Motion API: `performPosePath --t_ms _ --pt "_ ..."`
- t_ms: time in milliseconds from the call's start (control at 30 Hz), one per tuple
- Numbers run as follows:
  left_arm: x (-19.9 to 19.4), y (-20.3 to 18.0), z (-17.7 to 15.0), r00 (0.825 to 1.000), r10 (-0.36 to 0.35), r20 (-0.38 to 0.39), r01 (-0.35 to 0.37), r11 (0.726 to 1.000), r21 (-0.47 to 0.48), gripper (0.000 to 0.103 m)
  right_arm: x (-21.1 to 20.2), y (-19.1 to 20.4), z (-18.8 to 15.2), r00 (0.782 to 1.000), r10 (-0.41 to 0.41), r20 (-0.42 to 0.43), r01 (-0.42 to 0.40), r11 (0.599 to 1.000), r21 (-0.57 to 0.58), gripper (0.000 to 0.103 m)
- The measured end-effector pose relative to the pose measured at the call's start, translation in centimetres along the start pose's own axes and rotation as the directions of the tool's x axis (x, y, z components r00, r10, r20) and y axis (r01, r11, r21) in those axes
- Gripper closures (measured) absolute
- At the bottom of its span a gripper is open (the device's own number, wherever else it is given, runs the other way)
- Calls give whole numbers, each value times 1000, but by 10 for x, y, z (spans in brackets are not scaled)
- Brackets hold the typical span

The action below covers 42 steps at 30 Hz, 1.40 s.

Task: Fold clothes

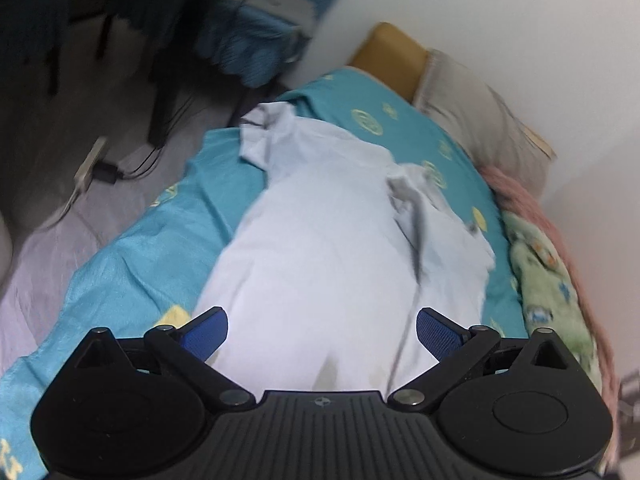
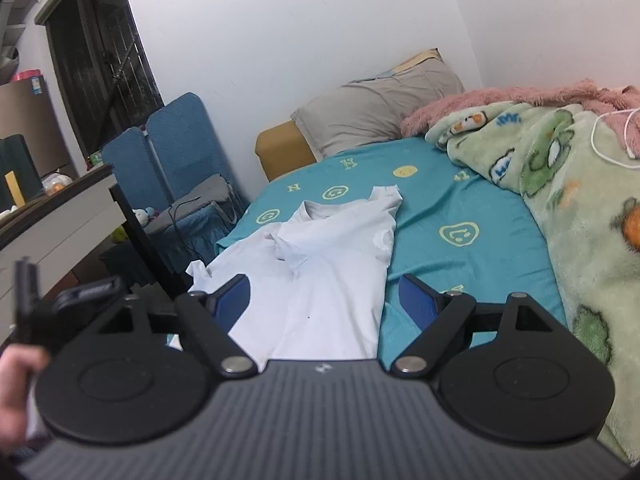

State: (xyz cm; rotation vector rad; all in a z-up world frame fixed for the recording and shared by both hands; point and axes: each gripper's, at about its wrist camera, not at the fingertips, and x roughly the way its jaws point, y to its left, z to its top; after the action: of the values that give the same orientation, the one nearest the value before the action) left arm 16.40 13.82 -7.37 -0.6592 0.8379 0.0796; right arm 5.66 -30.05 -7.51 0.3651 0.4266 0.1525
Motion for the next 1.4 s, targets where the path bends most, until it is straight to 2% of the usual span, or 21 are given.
performPosePath --t_ms 67,167,300,433,500,600,700,733,867,900,933,967,1000,1033,1133,1233,1300,1400 --pt "22 9 21 1000 18 9 -17 998 -60 4 4 -4 -2 1000 18 -16 -18 999 30 20" --pt "58 17 50 999 24 32 -21 996 -88 4 13 -9 -6 999 31 -35 -29 998 58 20" --pt "104 30 78 997 36 70 -27 992 -121 7 33 -13 -12 998 -1 -64 6 997 71 20" --pt "144 50 100 996 -7 93 23 985 -170 8 56 -15 -17 998 3 -66 6 991 130 20" --pt "163 59 108 995 7 95 11 982 -189 9 71 -12 -21 998 3 -64 5 993 116 20" --pt "182 68 117 987 10 162 24 977 -211 9 95 -16 -28 998 30 -55 -22 990 137 20" --pt "199 68 128 981 -4 192 45 976 -212 11 117 -25 -35 997 48 -69 -35 985 170 20" --pt "203 66 131 981 -4 194 42 980 -193 18 122 -29 -37 996 47 -74 -33 982 185 20" --pt "218 50 142 983 -24 180 41 995 -91 38 132 -44 -39 997 22 -75 -3 969 246 20" --pt "220 46 143 984 -28 179 40 997 -63 51 133 -47 -39 997 13 -74 7 966 258 20" --pt "221 42 144 984 -32 176 38 999 -35 68 134 -50 -38 997 5 -73 15 963 269 20" --pt "222 37 145 984 -20 175 20 1000 2 78 134 -53 -38 997 2 -74 19 960 278 20" --pt "223 31 145 985 6 174 -14 999 45 93 134 -55 -39 997 1 -76 21 959 284 20" --pt "223 25 146 984 32 174 -48 995 89 94 133 -56 -39 997 0 -77 22 957 289 20" --pt "215 -1 144 972 91 216 -138 967 215 97 130 -54 -37 997 0 -71 20 960 278 20" --pt "203 -36 141 957 127 259 -212 919 332 98 127 -51 -34 998 -3 -59 17 967 253 20" --pt "191 -69 133 950 106 294 -232 869 438 98 123 -51 -33 999 -5 -52 17 969 248 20" --pt "174 -123 112 943 41 331 -242 767 594 98 119 -54 -30 999 -7 -54 21 964 265 20"
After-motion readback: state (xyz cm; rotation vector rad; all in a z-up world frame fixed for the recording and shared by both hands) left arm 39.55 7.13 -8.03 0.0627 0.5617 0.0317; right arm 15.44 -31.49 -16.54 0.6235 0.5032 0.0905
